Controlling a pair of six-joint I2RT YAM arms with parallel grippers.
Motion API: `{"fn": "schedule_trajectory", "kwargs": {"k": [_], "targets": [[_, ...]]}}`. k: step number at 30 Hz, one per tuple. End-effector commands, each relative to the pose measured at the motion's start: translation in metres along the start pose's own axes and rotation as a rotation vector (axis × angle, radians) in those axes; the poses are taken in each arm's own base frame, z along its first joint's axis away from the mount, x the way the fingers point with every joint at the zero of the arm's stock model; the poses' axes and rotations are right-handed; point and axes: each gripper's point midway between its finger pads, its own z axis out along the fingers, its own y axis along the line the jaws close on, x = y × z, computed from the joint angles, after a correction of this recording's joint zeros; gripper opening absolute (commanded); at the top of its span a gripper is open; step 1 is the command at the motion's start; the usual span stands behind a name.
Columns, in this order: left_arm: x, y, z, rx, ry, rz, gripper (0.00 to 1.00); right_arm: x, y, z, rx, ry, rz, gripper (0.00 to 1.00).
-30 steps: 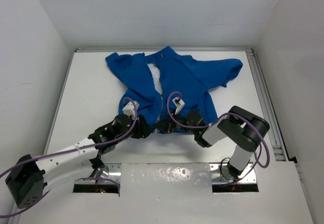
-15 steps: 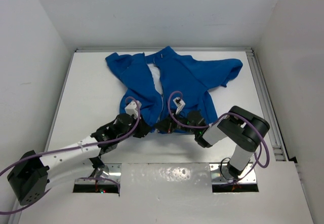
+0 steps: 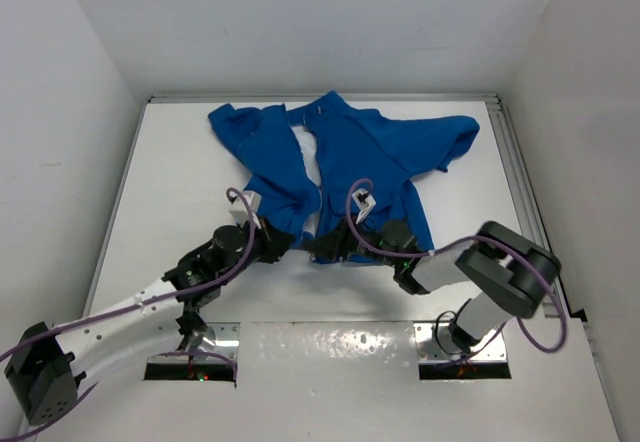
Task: Zip up the jacket
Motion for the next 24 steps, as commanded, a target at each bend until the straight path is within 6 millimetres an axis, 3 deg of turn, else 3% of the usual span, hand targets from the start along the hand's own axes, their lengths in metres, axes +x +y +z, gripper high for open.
{"fn": "schedule_trajectory", "kwargs": {"k": [1,2,4,5,6,9,11,12,16,17,20,24], "targets": [[-0.039,-0.005,-0.005,-0.006,-0.167,-0.057,0.0,-0.024,0.022,-0.008,-0.035,-0.079,-0.103,0.56],[-0.041,-0.004,-0.006,-0.015,-0.174,-0.059,0.0,-0.017,0.006,-0.013,0.04,-0.055,-0.096,0.63],[-0.049,-0.007,-0.007,-0.02,-0.195,-0.052,0.0,-0.019,0.001,-0.021,0.09,-0.05,-0.142,0.67],[-0.051,-0.008,-0.007,-0.016,-0.198,-0.048,0.0,-0.005,-0.016,-0.028,0.172,0.014,-0.136,0.67],[-0.052,-0.009,-0.007,-0.01,-0.203,-0.048,0.0,-0.005,-0.024,-0.031,0.218,0.014,-0.148,0.67],[-0.052,-0.011,-0.006,-0.006,-0.2,-0.054,0.0,0.007,-0.046,-0.045,0.337,0.068,-0.153,0.38],[-0.051,-0.01,-0.007,-0.009,-0.201,-0.055,0.0,0.015,-0.06,-0.052,0.399,0.095,-0.153,0.09],[-0.051,-0.008,-0.008,-0.013,-0.207,-0.062,0.0,0.018,-0.063,-0.054,0.416,0.107,-0.154,0.0],[-0.052,-0.004,-0.013,-0.021,-0.228,-0.075,0.0,0.022,-0.074,-0.048,0.468,0.159,-0.178,0.0],[-0.052,-0.003,-0.013,-0.023,-0.227,-0.075,0.0,0.026,-0.078,-0.047,0.483,0.186,-0.184,0.11],[-0.048,-0.001,-0.013,-0.02,-0.218,-0.081,0.0,0.02,-0.08,-0.039,0.512,0.214,-0.216,0.3],[-0.037,0.0,-0.011,-0.005,-0.186,-0.085,0.0,0.014,-0.081,-0.021,0.521,0.251,-0.25,0.4]]}}
